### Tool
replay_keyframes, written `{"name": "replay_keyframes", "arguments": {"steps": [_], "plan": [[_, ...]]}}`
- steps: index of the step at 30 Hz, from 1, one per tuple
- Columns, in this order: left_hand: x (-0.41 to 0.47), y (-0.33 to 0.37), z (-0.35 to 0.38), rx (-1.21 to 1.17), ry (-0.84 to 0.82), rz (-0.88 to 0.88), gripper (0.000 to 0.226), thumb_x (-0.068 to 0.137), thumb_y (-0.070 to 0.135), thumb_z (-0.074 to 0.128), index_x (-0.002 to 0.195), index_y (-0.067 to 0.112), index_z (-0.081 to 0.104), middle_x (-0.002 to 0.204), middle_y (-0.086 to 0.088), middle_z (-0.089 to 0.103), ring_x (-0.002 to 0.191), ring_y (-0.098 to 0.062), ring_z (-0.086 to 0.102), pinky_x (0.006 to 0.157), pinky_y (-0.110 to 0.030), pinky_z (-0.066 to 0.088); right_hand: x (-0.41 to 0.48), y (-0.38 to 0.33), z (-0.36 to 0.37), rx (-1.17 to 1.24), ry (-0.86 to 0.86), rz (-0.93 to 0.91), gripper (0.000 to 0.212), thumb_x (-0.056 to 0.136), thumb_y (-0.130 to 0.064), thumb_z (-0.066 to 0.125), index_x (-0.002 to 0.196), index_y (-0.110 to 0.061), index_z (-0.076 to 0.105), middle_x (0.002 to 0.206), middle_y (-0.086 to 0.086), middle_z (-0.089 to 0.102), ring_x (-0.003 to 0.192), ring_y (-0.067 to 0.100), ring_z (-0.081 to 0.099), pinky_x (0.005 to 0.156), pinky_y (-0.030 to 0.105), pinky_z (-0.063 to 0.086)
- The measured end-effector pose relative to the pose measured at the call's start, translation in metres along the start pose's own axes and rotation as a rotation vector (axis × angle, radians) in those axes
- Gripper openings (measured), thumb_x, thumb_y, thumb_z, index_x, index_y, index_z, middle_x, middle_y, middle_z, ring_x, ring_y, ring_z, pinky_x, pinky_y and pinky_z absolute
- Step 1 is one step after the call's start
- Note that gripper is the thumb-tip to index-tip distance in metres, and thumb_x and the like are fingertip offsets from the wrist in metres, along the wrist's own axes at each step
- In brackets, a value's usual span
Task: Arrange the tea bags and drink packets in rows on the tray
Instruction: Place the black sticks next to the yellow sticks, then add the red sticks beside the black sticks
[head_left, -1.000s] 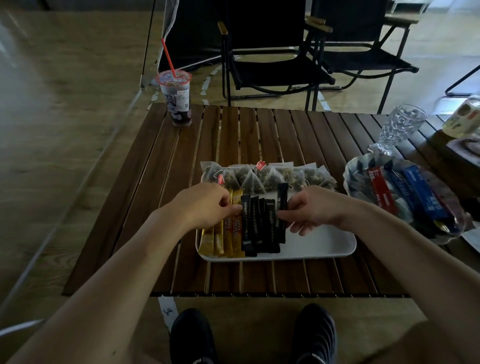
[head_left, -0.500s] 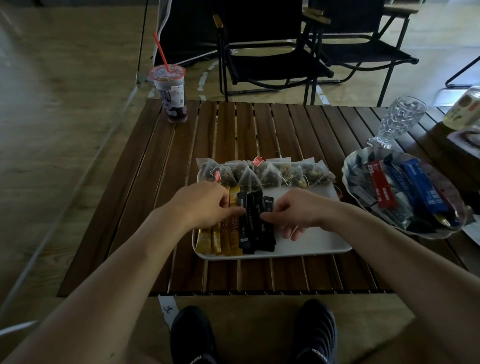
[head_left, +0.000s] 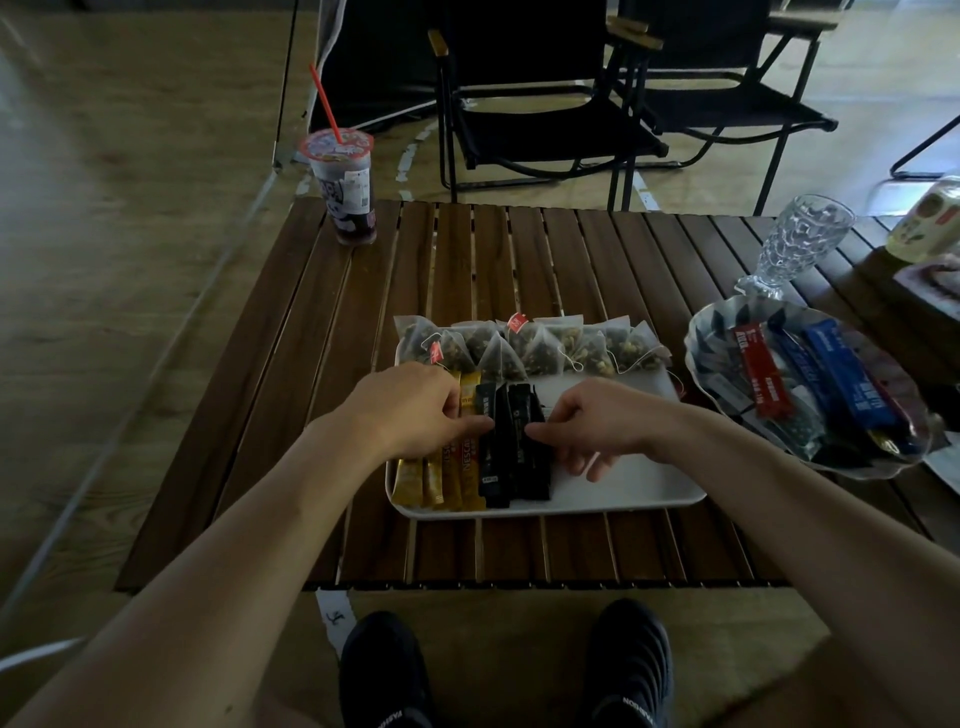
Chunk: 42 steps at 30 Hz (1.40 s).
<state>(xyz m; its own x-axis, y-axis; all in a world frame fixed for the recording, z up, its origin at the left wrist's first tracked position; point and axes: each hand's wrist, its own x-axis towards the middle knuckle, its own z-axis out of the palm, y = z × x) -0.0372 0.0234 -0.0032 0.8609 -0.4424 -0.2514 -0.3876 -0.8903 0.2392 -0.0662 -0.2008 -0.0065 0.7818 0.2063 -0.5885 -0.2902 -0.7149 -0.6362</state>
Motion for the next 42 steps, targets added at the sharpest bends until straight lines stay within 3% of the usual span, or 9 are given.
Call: {"name": "replay_keyframes", "arguments": {"steps": [4,15,20,22,26,29,36,42], "plan": [[-0.003,-0.001,-0.004,-0.019,0.018,0.005,0.045,0.089,0.067,0.046,0.080,0.025,0.060,0.077,0.006,0.062,0.070,-0.009,0.059,0.063,-0.027,0.049,-0.002,0.000,-0.003,0.033,0.017,-0.009,0.033,0.098,-0.037,0.055,0.099,-0.007,0.066,0.092,0.010,0.072,0.068,0.011,0.069,0.057,0.023,0.056],[0.000,0.015,-0.011,-0.053,0.075,0.033,0.035,0.093,0.062,0.042,0.080,0.033,0.058,0.074,0.008,0.059,0.067,-0.005,0.058,0.056,-0.026,0.041,-0.020,0.009,-0.026,-0.038,0.157,0.012,0.024,0.100,-0.030,0.054,0.096,-0.009,0.065,0.083,0.002,0.072,0.069,0.012,0.069,0.056,0.023,0.054],[0.004,0.034,-0.010,-0.123,0.116,0.056,0.031,0.094,0.057,0.044,0.083,0.032,0.058,0.072,0.005,0.063,0.063,-0.006,0.060,0.058,-0.025,0.045,-0.032,0.039,-0.068,-0.126,0.485,0.091,0.019,0.096,-0.028,0.059,0.086,-0.015,0.067,0.080,0.006,0.071,0.071,0.018,0.069,0.060,0.028,0.058],[0.007,0.039,-0.010,-0.100,0.145,0.057,0.030,0.094,0.057,0.044,0.082,0.032,0.058,0.070,0.005,0.062,0.061,-0.005,0.059,0.055,-0.024,0.042,-0.033,0.060,-0.086,-0.243,0.589,0.188,0.021,0.093,-0.029,0.060,0.091,-0.012,0.072,0.081,0.010,0.071,0.070,0.023,0.067,0.059,0.033,0.056],[0.010,0.048,-0.009,-0.074,0.162,0.068,0.030,0.094,0.056,0.044,0.084,0.032,0.059,0.067,0.005,0.060,0.058,-0.005,0.057,0.054,-0.024,0.039,-0.030,0.105,-0.112,-0.346,0.756,0.433,0.055,0.083,-0.041,0.069,0.125,-0.007,0.060,0.126,0.017,0.060,0.113,0.035,0.058,0.092,0.041,0.049],[0.011,0.050,-0.008,-0.077,0.143,0.067,0.029,0.095,0.055,0.045,0.083,0.031,0.059,0.067,0.005,0.060,0.058,-0.005,0.057,0.054,-0.024,0.040,-0.026,0.129,-0.122,-0.260,0.813,0.512,0.075,0.081,-0.051,0.069,0.136,-0.003,0.049,0.137,0.020,0.050,0.127,0.038,0.048,0.102,0.043,0.042],[0.014,0.047,-0.006,-0.073,0.139,0.056,0.028,0.095,0.052,0.045,0.082,0.031,0.059,0.070,0.006,0.060,0.063,-0.005,0.057,0.055,-0.023,0.039,-0.024,0.138,-0.127,-0.230,0.790,0.455,0.044,0.087,-0.045,0.066,0.114,-0.011,0.069,0.109,0.011,0.069,0.092,0.025,0.061,0.076,0.030,0.044],[0.011,0.040,-0.009,-0.109,0.147,0.048,0.029,0.095,0.052,0.047,0.080,0.031,0.059,0.066,0.005,0.060,0.057,-0.006,0.056,0.054,-0.025,0.038,-0.017,0.131,-0.124,-0.229,0.756,0.466,0.047,0.093,-0.042,0.058,0.114,-0.002,0.068,0.102,0.018,0.068,0.084,0.029,0.061,0.069,0.028,0.041]]}}
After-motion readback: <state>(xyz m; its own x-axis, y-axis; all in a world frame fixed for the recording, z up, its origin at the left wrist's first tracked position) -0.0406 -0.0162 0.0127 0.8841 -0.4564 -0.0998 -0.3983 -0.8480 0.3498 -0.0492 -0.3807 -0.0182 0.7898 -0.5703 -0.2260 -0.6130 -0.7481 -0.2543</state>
